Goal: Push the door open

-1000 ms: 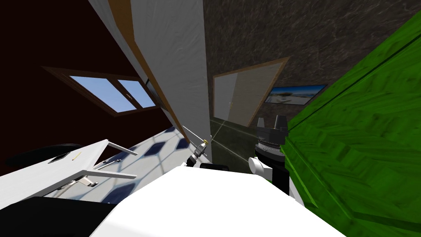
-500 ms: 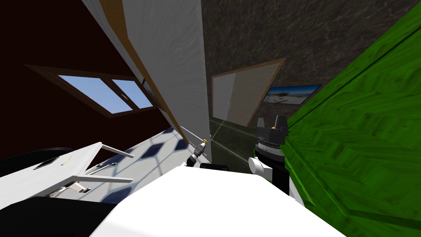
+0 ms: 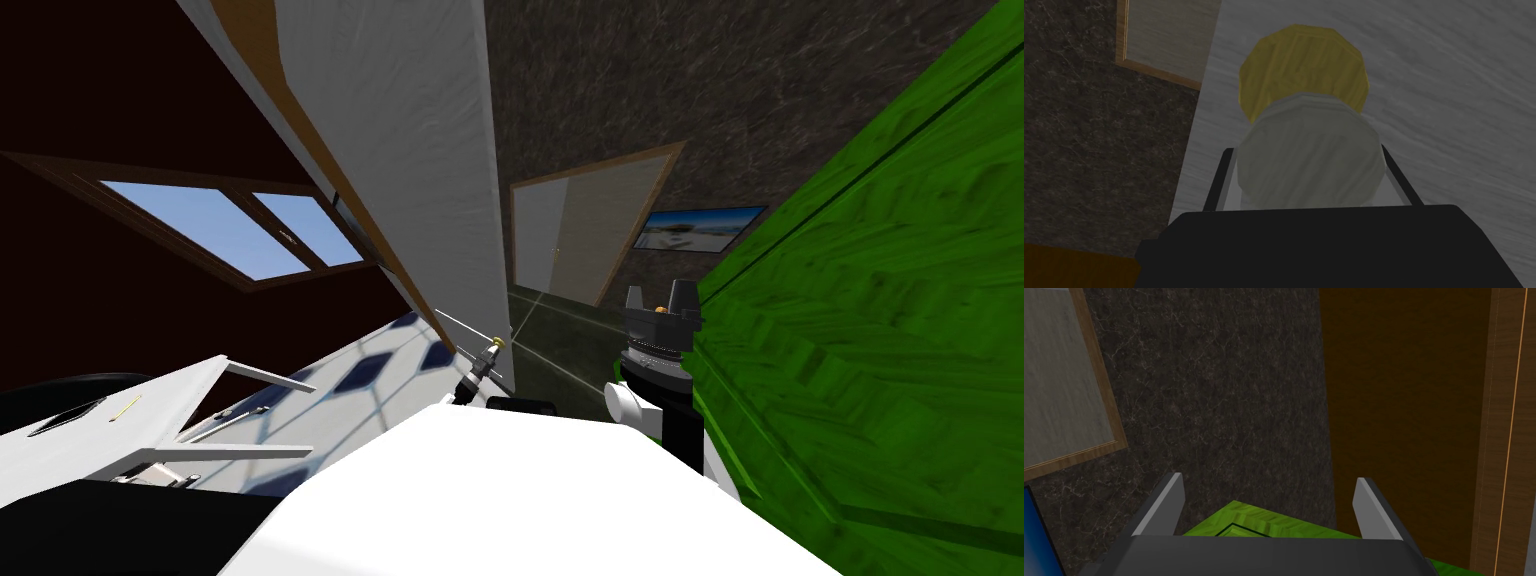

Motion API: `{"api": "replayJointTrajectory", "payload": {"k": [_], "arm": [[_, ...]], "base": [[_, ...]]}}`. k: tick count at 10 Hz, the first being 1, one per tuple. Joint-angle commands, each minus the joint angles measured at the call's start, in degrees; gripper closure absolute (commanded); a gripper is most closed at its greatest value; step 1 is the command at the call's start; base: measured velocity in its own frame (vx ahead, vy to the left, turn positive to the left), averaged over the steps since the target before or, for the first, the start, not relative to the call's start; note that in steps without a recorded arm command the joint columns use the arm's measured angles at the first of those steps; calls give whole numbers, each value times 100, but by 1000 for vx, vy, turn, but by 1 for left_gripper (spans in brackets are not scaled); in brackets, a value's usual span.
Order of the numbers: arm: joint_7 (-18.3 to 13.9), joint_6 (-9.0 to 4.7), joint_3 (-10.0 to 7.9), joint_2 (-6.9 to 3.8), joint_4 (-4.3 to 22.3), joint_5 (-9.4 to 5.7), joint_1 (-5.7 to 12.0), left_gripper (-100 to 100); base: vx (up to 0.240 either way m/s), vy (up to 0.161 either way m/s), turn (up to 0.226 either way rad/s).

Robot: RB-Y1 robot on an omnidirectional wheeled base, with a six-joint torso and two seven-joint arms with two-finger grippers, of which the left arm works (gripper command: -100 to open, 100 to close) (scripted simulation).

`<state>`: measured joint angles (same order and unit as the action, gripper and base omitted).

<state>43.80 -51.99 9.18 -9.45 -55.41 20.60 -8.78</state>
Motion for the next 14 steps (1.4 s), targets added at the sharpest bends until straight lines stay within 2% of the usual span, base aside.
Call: {"api": "replayJointTrajectory", "payload": {"k": [1,3,4,5,6,8,9,11,12,13,14], "arm": [[-251,-49,-34,3,34,-158,68,100],[-583,-42,-24,21,71,-398,108,100],[-668,-42,-24,21,71,-398,108,100],[-876,-39,-18,31,91,-530,130,100],[-893,-39,-18,31,91,-530,130,100],[-1280,-32,-7,51,132,-795,174,100],[-1343,-32,-7,51,132,-795,174,100],[-1702,-24,4,72,176,-1079,222,100],[-1806,-24,4,72,176,-1079,222,100],[-1997,-21,10,83,198,-1225,246,100],[-1649,-82,-50,5,203,-1070,181,-100]], "base": [[25,-8,-44],[34,-11,-58],[36,-10,-22],[30,-4,-41],[21,-6,-27],[35,-14,-49],[32,-6,-29],[37,-11,-54],[39,-3,-15],[37,-5,-50],[-9,-28,13]]}}
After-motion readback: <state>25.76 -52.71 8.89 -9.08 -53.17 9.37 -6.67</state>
